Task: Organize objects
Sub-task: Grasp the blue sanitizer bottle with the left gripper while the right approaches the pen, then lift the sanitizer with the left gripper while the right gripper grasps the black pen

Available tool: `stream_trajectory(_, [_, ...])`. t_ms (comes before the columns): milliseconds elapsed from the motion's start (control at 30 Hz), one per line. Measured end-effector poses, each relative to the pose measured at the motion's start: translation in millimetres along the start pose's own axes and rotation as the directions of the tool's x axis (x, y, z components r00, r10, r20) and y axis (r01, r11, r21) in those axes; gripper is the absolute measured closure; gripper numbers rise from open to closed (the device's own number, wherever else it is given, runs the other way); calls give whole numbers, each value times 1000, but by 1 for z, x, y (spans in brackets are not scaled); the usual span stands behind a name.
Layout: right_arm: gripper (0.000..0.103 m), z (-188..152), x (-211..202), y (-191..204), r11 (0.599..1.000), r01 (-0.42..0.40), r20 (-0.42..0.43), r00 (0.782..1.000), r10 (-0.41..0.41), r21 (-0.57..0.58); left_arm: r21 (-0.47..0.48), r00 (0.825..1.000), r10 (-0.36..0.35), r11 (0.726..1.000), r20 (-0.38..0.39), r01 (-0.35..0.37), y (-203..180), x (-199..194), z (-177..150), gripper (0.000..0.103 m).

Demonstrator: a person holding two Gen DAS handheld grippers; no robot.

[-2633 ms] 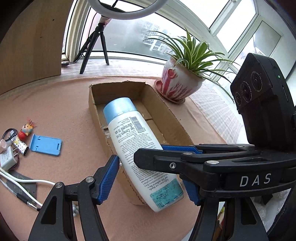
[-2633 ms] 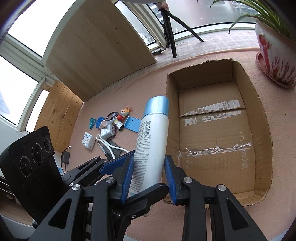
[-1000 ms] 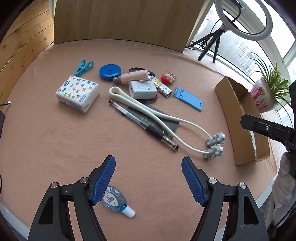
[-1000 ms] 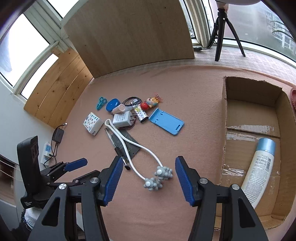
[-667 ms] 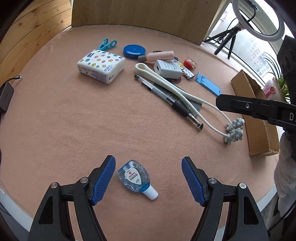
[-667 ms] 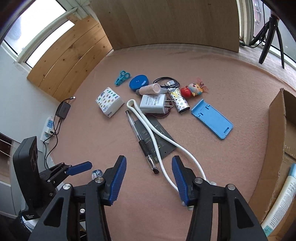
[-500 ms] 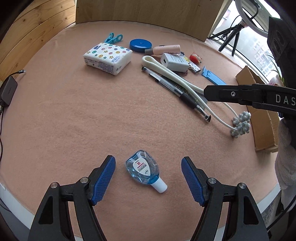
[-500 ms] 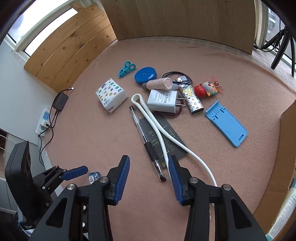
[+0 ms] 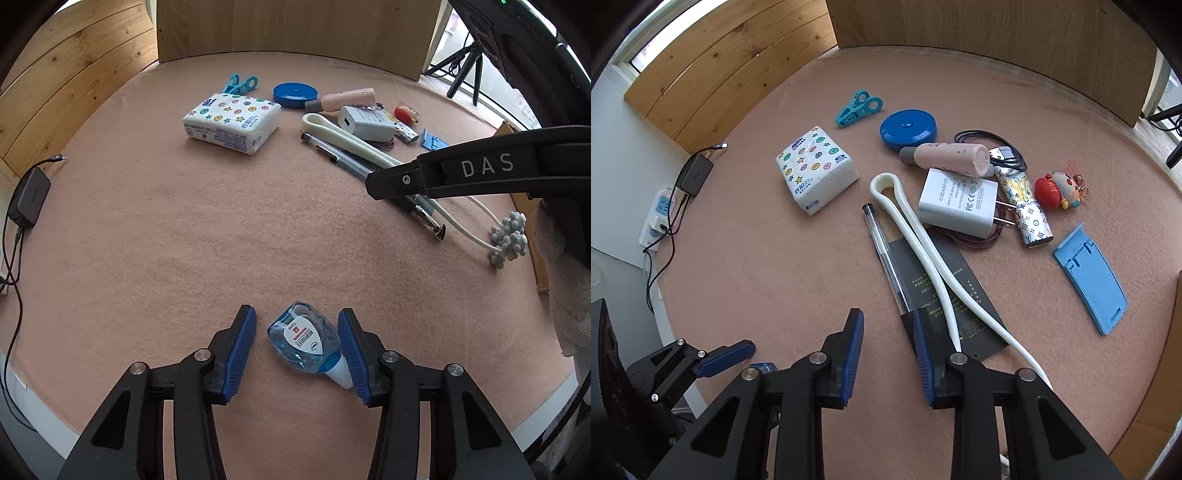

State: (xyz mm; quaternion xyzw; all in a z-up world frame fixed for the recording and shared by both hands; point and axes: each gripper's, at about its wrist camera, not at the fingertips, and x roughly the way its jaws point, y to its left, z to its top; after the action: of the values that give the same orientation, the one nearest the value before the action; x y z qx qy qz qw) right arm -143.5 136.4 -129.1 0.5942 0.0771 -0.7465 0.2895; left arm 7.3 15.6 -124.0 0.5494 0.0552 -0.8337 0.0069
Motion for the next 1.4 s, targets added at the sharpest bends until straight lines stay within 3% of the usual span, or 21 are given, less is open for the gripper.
stream_trajectory(233, [78, 7, 8, 6, 998, 53, 1, 999, -53, -26, -13, 1000, -21, 1000, 2, 21, 9, -3, -2, 60])
stream_trajectory(300, [78, 8, 9, 7, 997, 63, 0, 998, -63, -35, -37, 1000, -29, 999, -5, 29, 12, -3, -1, 52])
stream_trajectory(400, [86, 6, 12, 8, 994, 96, 2, 995, -96, -51, -58, 1000, -26, 998, -9, 25, 14, -7, -5, 45])
stream_trajectory(433, [91, 6, 12, 8, 994, 100, 0, 995, -100, -54, -60, 1000, -26, 998, -11, 26, 14, -8, -7, 45])
stream_trajectory(567, [93, -1, 10, 9, 996, 76, -12, 997, -76, -49, -35, 1000, -17, 999, -4, 17, 12, -7, -16, 45])
stream_trajectory(800, [93, -31, 2, 10, 999, 50, -5, 999, -50, -7, -36, 1000, 10, 999, 16, -9, 17, -6, -15, 67])
stream_trajectory(1100, [93, -74, -17, -8, 994, 6, 25, 1000, -9, 111, -46, 1000, -13, 999, 20, 14, 19, -6, -8, 68])
stream_trajectory(1400, [93, -106, -70, -31, 972, -55, 141, 990, 23, 228, -28, 995, -67, 997, 78, 69, -2, -23, 20, 68])
